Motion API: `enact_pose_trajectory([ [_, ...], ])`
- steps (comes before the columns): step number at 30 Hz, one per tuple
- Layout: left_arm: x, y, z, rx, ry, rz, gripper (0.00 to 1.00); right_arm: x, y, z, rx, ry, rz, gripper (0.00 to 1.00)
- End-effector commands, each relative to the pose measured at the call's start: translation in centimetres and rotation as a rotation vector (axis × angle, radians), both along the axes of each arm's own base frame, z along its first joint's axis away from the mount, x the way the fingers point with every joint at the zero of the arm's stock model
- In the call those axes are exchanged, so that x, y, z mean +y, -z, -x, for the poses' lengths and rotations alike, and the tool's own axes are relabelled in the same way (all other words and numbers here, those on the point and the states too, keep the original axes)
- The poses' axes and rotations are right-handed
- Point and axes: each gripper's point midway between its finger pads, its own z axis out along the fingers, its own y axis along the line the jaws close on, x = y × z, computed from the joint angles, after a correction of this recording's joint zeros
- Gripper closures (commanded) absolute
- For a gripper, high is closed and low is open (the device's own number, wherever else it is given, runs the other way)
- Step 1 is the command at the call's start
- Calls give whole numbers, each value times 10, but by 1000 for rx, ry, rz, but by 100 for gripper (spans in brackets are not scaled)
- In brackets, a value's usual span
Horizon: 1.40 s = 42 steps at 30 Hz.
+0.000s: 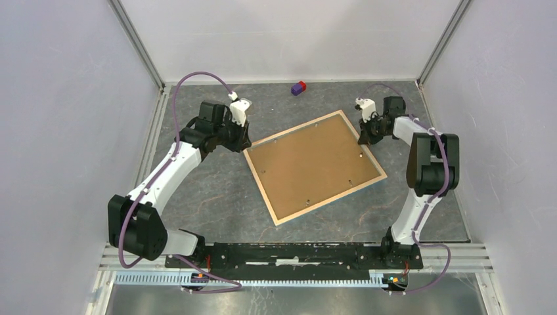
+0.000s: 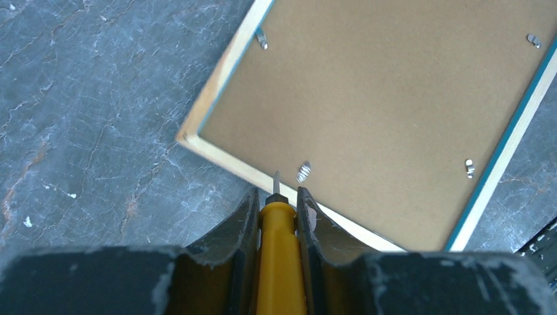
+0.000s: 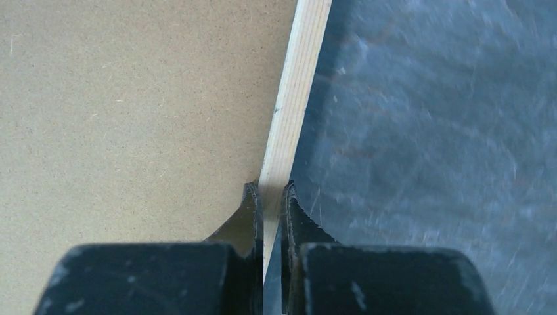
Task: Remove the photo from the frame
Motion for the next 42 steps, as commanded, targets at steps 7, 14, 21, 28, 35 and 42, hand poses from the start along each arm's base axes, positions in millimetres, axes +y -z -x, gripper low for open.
enact_pose_trajectory([
  [7,-7,-14,0,3,-9,76,98,64,27,20,106,-585,60,100],
  [14,-5,-13,1,13,-17,86,98,101,18,-17,-24,-762,183,100],
  [21,-1,-8,2,35,-29,99,98,151,5,-55,-179,-912,302,100],
  [28,9,1,6,70,-39,87,98,202,-8,-71,-354,-1017,373,100],
  [35,16,8,9,98,-61,108,98,256,-29,-97,-554,-996,440,100],
  [42,27,13,14,98,-72,84,98,274,-75,-115,-680,-830,421,64],
])
